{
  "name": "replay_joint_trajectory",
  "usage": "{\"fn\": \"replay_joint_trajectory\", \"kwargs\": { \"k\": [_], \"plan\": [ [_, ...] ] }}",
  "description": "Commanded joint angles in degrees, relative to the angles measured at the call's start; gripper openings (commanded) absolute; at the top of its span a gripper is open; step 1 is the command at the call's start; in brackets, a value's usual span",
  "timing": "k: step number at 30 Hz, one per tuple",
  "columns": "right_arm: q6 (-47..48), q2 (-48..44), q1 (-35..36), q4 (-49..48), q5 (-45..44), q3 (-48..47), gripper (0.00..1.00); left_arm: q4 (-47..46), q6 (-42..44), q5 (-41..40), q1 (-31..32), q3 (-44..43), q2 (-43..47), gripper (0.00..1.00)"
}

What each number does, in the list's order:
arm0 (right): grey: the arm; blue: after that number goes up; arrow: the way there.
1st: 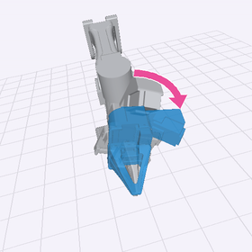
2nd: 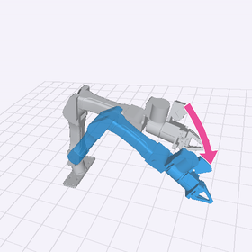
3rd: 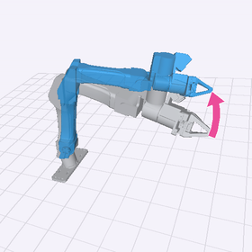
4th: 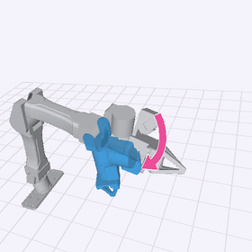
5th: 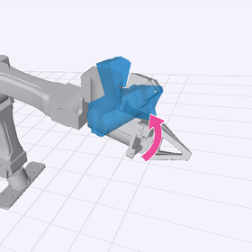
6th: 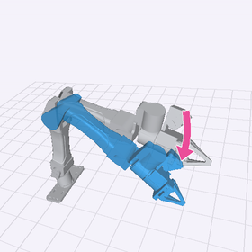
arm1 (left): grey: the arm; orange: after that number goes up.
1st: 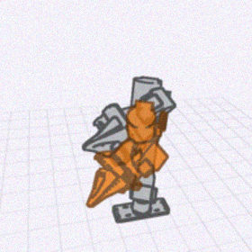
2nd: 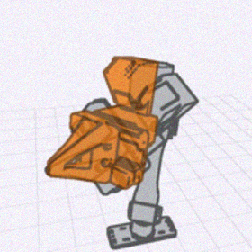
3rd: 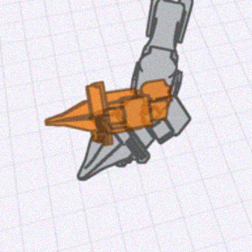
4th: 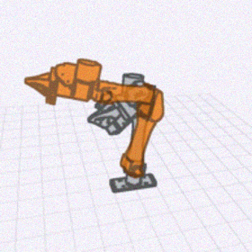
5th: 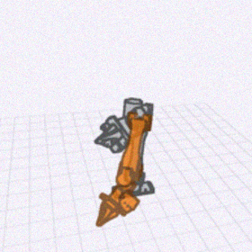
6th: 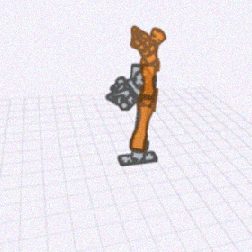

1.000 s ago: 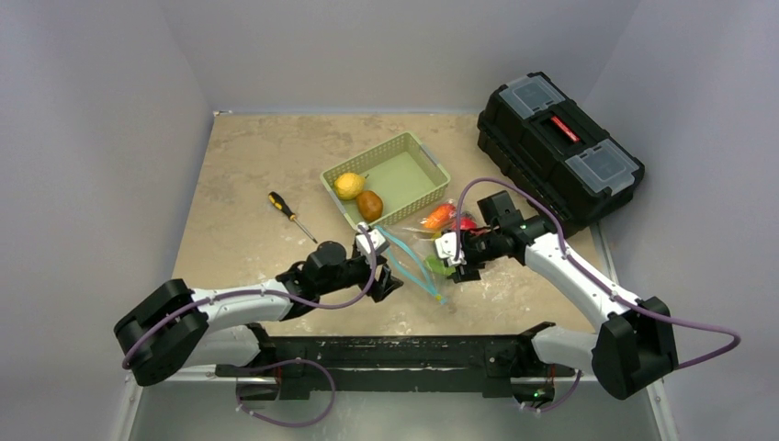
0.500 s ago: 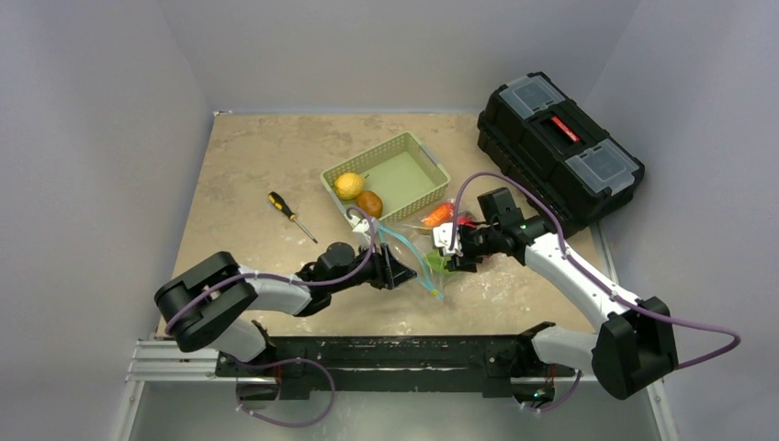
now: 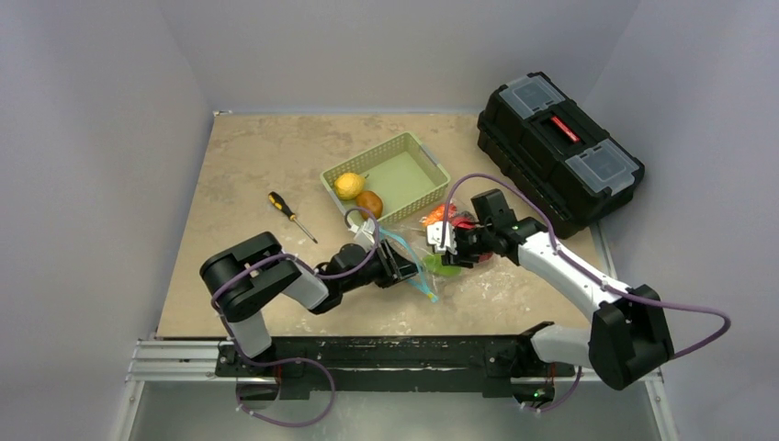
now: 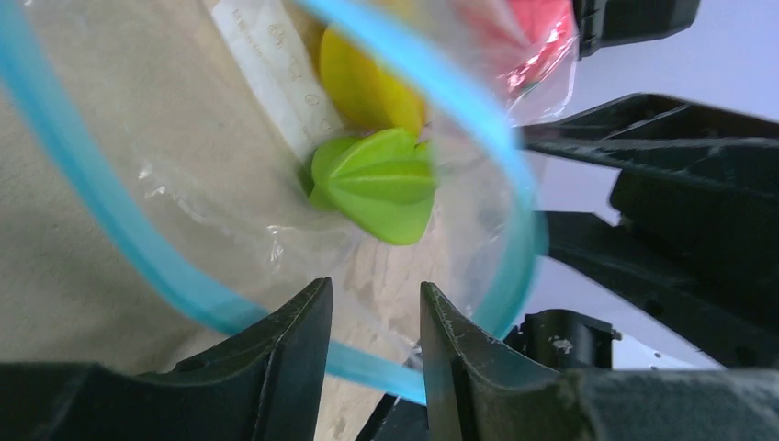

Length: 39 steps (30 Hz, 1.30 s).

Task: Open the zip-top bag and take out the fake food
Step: Pick up the fake fruit from the zipper food storage bag.

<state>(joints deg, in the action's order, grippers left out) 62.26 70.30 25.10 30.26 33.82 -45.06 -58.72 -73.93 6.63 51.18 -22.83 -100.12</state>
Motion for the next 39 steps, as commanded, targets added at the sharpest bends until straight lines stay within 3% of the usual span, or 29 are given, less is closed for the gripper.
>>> {"fn": "replay_joint_trajectory", "kwargs": {
  "k": [1,9,16,22,26,29,37,39],
  "plan": [
    [-0.28,2.02,2.08,-2.23,-3.84,0.63,0.40,-0.44,-4.01,-1.70,0.24,-3.59,0.21,0.40],
    [0.07,2.83,2.71,-1.39,-4.64,0.39,0.37,19.94,-8.69,-3.73,0.61,-10.25,1.27,0.42],
    [0.47,3.72,2.70,-0.57,-4.80,0.24,0.37,24.27,-9.16,-4.82,1.14,-13.72,0.83,0.47],
    [0.77,4.41,2.91,0.15,-4.73,0.11,0.33,27.79,-9.78,-5.70,2.15,-17.51,-0.78,0.62],
    [0.84,4.51,3.17,0.31,-4.47,0.09,0.33,38.51,-11.99,-6.45,2.89,-22.13,-1.56,0.64],
    [0.85,4.79,3.44,0.43,-4.45,0.06,0.33,49.04,-13.39,-8.40,3.78,-26.42,-1.86,0.62],
    [0.67,4.76,3.68,0.82,-4.12,-0.14,0.32,57.77,-13.77,-12.51,6.30,-32.81,-2.74,0.54],
    [0.95,4.53,3.72,1.16,-3.84,-0.23,0.32,56.77,-13.97,-12.84,6.30,-32.95,-3.08,0.40]
  ]
}}
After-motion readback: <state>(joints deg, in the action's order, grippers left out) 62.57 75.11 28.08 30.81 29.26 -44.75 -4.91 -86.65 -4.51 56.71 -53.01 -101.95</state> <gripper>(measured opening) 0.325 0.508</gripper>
